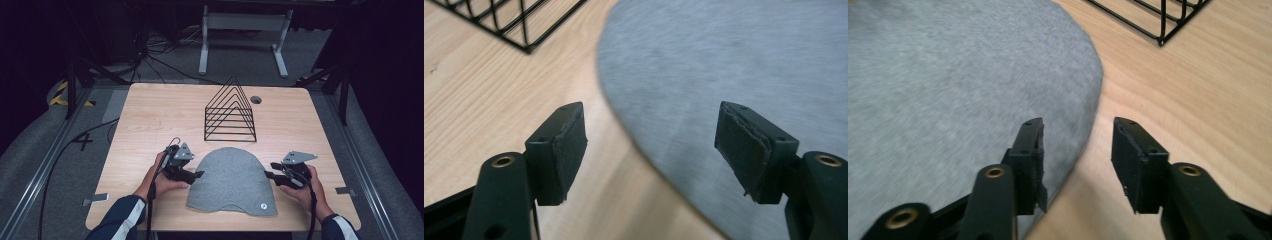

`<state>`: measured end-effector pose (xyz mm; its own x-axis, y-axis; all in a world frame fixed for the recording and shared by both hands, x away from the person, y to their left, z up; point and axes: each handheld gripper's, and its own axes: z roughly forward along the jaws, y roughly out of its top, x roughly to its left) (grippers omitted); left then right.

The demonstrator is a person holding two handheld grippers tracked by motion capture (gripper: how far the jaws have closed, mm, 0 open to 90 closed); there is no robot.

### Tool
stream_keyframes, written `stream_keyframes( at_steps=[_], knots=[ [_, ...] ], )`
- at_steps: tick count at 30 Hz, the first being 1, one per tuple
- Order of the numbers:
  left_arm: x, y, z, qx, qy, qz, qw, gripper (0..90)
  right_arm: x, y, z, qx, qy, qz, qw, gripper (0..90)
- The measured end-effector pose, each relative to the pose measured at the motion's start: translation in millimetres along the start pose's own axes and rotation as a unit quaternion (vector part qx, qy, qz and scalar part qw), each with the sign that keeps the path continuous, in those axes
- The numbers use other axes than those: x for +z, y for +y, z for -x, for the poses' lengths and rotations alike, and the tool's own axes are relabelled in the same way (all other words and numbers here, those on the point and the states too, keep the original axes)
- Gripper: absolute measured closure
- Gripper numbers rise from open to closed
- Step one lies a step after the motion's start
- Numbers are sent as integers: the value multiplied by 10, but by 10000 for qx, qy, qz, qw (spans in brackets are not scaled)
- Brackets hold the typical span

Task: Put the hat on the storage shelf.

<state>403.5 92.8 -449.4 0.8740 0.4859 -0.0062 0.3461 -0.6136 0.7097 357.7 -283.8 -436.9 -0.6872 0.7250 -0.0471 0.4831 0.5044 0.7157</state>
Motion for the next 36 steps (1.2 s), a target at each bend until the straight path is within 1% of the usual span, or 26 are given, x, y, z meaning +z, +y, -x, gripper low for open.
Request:
stream_keyframes(
  at_steps=[1,2,3,5,7,8,10,11,12,13,14,17,18,19,20,22,23,25,26,27,28,29,30,31,34,36],
  knots=[
    [61,8,-35,59,60,-67,9999,278,56,30,5,-22,2,-52,10000,517],
    [61,8,-35,59,60,-67,9999,279,56,30,5,-22,2,-52,10000,517],
    [137,9,-63,62,127,-170,9998,279,113,50,4,-23,41,-101,9999,507],
    [241,7,-105,43,-17,-338,9994,267,236,69,2,65,144,-183,9997,444],
    [273,10,-134,-46,-141,-246,9996,255,291,77,-18,78,118,-264,9996,392],
    [276,11,-137,-54,-145,-240,9996,244,315,81,-30,48,58,-292,9995,374],
    [278,0,-123,-70,-184,-227,9995,225,333,78,-32,136,110,-261,9995,326],
    [278,-5,-102,-64,-188,-223,9996,206,348,72,-38,156,68,-299,9994,290],
    [279,-5,-84,-3,-185,-228,9996,203,370,66,-46,144,-54,-360,9992,243],
    [281,-7,-58,-26,-201,-222,9995,202,381,62,-43,200,-103,-345,9991,221],
    [285,-4,-38,36,-191,-218,9996,201,392,57,-34,272,-67,-323,9991,215],
    [298,23,30,33,-202,-289,9994,204,396,58,-25,215,-21,-334,9992,218],
    [295,28,37,21,-194,-309,9993,211,397,65,-28,196,5,-358,9992,230],
    [287,32,41,78,-225,-307,9992,226,395,72,-30,185,18,-380,9991,245],
    [282,32,41,93,-247,-310,9992,265,397,84,-38,138,50,-393,9991,299],
    [273,31,44,15,-226,-301,9993,298,392,105,-63,109,151,-388,9991,401],
    [263,32,38,23,-241,-307,9992,325,392,112,-70,101,163,-383,9991,432],
    [248,26,34,-77,-225,-284,9993,412,404,130,-83,109,169,-371,9991,512],
    [247,26,24,-64,-209,-255,9994,449,403,138,-81,122,189,-359,9991,561],
    [247,26,24,-64,-209,-255,9994,486,403,138,-81,122,189,-359,9991,561],
    [243,28,21,-107,-251,-234,9994,532,410,148,-86,147,213,-346,9991,644],
    [241,29,20,-107,-290,-234,9992,576,413,152,-87,137,267,-344,9990,690],
    [241,29,20,-107,-290,-234,9992,611,413,152,-87,137,267,-344,9990,690],
    [242,30,23,-110,-341,-220,9991,611,414,153,-91,130,329,-336,9988,729],
    [242,30,11,-76,-522,-224,9984,786,408,147,-91,116,469,-324,9983,818],
    [236,33,14,-75,-539,-239,9982,823,400,147,-94,78,458,-322,9984,826]
  ],
)
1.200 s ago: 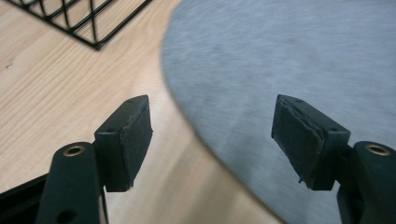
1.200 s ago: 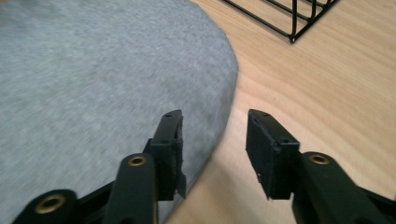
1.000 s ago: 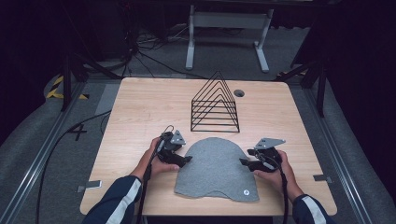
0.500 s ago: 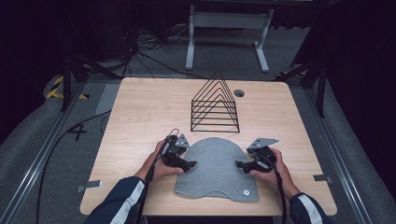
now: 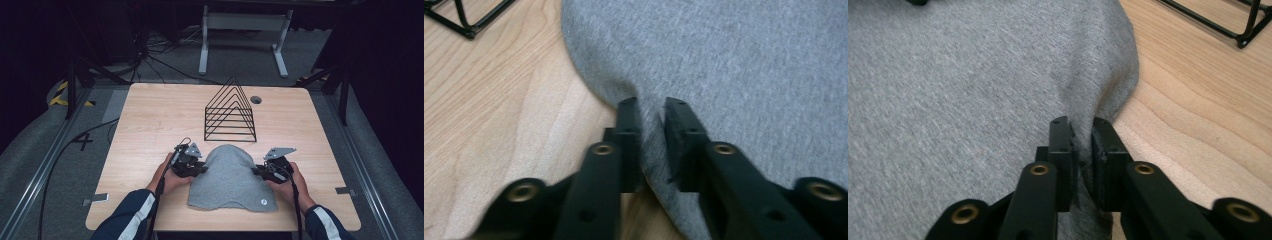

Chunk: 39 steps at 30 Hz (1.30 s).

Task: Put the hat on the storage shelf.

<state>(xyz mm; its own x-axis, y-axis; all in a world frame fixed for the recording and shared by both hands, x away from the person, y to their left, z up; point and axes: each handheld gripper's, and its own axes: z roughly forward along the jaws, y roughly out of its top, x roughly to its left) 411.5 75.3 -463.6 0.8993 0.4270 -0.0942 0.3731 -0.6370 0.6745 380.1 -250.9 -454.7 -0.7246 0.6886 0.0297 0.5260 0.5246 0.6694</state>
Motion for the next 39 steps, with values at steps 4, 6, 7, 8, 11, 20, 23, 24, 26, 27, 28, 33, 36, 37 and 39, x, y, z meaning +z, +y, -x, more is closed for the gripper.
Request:
stream_keyframes(
  at_steps=[4,6,7,8,11,20,23,24,26,27,28,33,36,37,39],
  knots=[
    [-87,56,60,162,74,169,9997,843,-78,4,-6,-159,-28,154,9998,837],
    [-166,107,79,226,101,314,9992,846,-178,39,-13,-210,-63,328,9992,839],
    [-198,126,84,259,133,380,9989,846,-178,39,-13,-210,-63,328,9992,839],
    [-251,153,92,275,148,487,9983,847,-207,50,-11,-231,-87,379,9990,839],
    [-356,216,117,478,279,521,9971,848,-343,103,-12,-302,-172,584,9977,839],
    [-751,596,224,910,455,1029,9895,850,-790,323,-38,-553,-323,1101,9919,839],
    [-892,737,273,1091,549,1025,9872,851,-944,428,-25,-605,-393,1252,9895,839],
    [-940,786,288,1130,580,1057,9863,851,-999,468,-20,-661,-428,1317,9882,839],
    [-1034,895,312,1151,603,1184,9844,851,-1126,562,-4,-670,-435,1430,9865,839],
    [-1080,947,313,1200,623,1212,9834,851,-1179,609,11,-694,-479,1466,9856,839],
    [-1133,1009,319,1234,659,1287,9818,851,-1231,656,20,-709,-510,1493,9849,839],
    [-1303,1216,315,1350,811,1420,9773,852,-1441,880,52,-809,-722,1644,9804,839],
    [-1408,1344,276,1320,921,1536,9749,852,-1562,1045,70,-847,-837,1747,9774,839],
    [-1444,1394,259,1298,967,1582,9741,852,-1588,1084,75,-860,-863,1763,9768,839],
    [-1507,1477,214,1320,1023,1616,9726,853,-1660,1204,93,-915,-932,1818,9746,839]
  ],
)
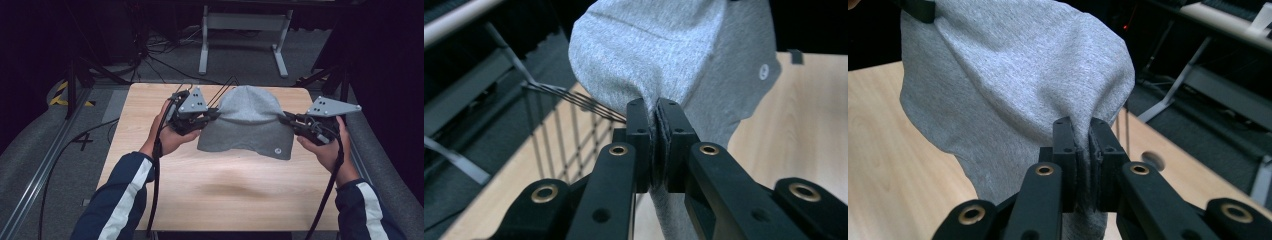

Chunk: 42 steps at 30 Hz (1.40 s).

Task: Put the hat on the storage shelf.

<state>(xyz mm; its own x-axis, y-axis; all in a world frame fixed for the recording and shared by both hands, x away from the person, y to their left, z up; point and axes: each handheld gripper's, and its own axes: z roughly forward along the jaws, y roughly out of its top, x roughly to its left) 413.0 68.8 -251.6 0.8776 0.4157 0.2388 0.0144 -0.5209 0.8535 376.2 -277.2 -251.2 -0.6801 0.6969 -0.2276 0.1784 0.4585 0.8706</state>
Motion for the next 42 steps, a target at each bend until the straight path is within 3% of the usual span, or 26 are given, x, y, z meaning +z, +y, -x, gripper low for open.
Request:
stream_keyframes(
  at_steps=[8,16,17,29,42],
  knots=[
    [-104,352,-244,-3,289,308,9991,854,-77,425,216,-49,-248,310,9992,839],
    [-89,527,-463,-15,556,307,9980,854,48,714,406,-73,-447,429,9981,840],
    [-76,534,-503,-89,585,299,9978,854,70,729,421,-75,-445,421,9981,840],
    [132,514,-798,-312,795,154,9962,854,463,855,599,96,-464,395,9981,841],
    [297,260,-955,-666,800,51,9946,854,782,709,652,269,-343,342,9985,841]
  ],
)
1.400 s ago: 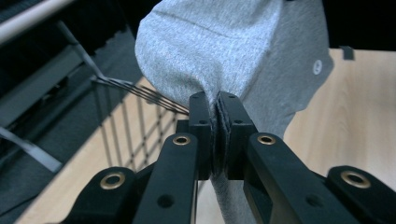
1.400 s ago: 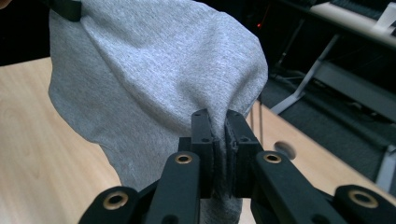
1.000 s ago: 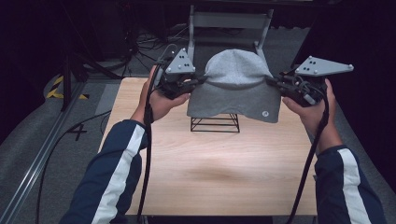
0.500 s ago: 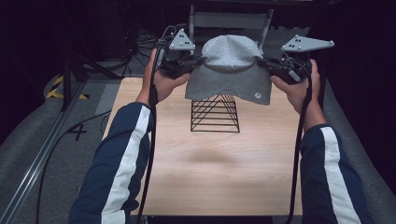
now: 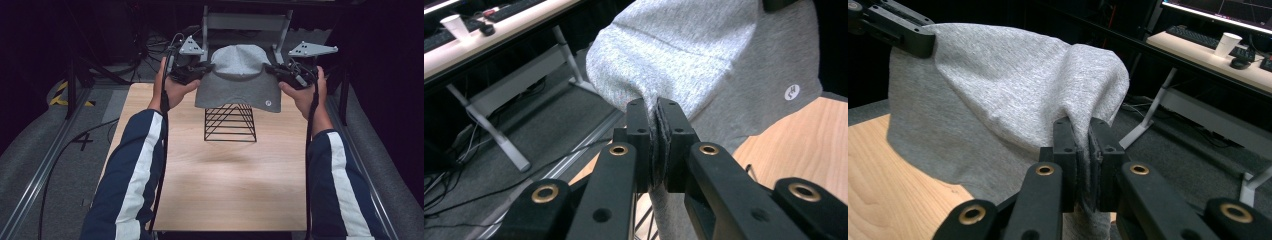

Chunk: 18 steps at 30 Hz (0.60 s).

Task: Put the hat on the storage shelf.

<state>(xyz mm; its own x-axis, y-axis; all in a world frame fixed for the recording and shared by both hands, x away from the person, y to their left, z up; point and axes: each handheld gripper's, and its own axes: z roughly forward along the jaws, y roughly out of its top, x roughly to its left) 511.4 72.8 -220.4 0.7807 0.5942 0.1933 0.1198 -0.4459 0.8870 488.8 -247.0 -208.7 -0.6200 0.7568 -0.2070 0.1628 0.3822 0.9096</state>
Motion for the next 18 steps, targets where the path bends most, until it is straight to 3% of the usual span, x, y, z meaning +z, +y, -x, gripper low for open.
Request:
stream_keyframes(
  at_steps=[4,10,18],
  knots=[
    [63,-42,-6,-49,35,0,10000,854,54,-44,8,52,-8,-14,10000,841],
    [63,49,-30,-14,154,107,9998,854,49,15,24,49,-99,152,9998,841],
    [146,56,-33,34,88,25,10000,854,82,30,41,69,-86,152,9998,841]
  ],
)
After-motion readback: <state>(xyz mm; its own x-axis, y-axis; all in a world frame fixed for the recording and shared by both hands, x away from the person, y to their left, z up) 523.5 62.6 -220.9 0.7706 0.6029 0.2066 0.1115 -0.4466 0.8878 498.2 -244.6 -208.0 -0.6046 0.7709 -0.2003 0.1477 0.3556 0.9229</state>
